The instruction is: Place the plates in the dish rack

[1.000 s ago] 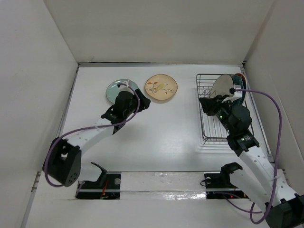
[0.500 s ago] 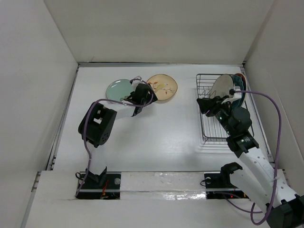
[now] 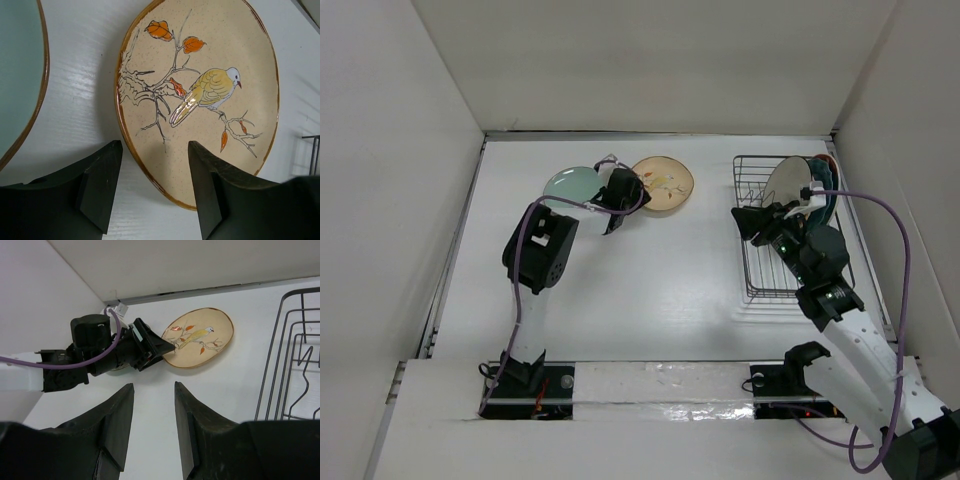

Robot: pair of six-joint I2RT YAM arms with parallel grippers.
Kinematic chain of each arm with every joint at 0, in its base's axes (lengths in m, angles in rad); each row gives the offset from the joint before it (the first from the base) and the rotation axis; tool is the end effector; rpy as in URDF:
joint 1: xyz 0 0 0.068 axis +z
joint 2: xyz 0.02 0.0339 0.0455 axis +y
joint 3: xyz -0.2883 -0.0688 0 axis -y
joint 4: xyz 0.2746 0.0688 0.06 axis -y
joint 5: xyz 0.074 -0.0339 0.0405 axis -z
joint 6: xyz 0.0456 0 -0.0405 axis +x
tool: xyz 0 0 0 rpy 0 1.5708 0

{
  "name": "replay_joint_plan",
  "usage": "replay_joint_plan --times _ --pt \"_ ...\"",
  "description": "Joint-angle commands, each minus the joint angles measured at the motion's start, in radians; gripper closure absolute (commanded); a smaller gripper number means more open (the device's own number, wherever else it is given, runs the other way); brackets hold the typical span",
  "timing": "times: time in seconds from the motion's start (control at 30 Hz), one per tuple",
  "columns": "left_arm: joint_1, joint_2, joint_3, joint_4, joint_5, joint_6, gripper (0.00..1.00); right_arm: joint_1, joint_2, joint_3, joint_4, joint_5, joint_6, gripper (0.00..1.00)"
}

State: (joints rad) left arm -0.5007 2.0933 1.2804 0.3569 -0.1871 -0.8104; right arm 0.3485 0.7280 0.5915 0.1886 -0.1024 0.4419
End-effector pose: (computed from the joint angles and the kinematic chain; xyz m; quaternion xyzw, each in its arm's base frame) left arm 0.4452 -0.2340 0.1528 -0.1791 0.8272 -0.2582 0.4658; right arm 0.1903 0.0741 0.3336 -0.0050 0.6885 0.3114 0.6549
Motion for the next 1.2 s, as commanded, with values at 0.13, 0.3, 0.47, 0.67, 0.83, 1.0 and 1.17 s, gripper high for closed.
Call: replay_joint_plan --times 0.13,0.3,0.47,0.67,0.83,1.0,1.17 --pt "0.008 0.043 0.051 0.066 0.037 -0.052 0.54 0.009 -0.006 -0.002 0.054 -0.003 -0.002 0.56" --pt "0.008 0.06 0.039 0.109 0.046 -0.052 0.74 0.009 -0.001 -0.002 0.051 0.012 -0.005 0.56" --pt "0.017 0.062 -0.002 0.174 0.101 -0.049 1.0 0.009 -0.001 -0.005 0.051 0.027 -0.011 0.56" --pt "0.017 -0.108 -0.183 0.333 0.123 -0.004 1.0 0.009 0.013 -0.004 0.049 0.044 -0.022 0.45" --pt "0.017 -0.312 -0.32 0.424 0.155 0.013 1.0 0.009 0.054 0.007 0.046 0.038 -0.031 0.25" --pt "0.017 -0.52 -0.487 0.47 0.17 0.002 1.0 0.009 0.117 0.016 0.063 0.012 -0.029 0.15" --pt "0.017 -0.671 -0.593 0.462 0.183 -0.012 1.0 0.009 0.212 0.024 0.124 -0.025 -0.002 0.11"
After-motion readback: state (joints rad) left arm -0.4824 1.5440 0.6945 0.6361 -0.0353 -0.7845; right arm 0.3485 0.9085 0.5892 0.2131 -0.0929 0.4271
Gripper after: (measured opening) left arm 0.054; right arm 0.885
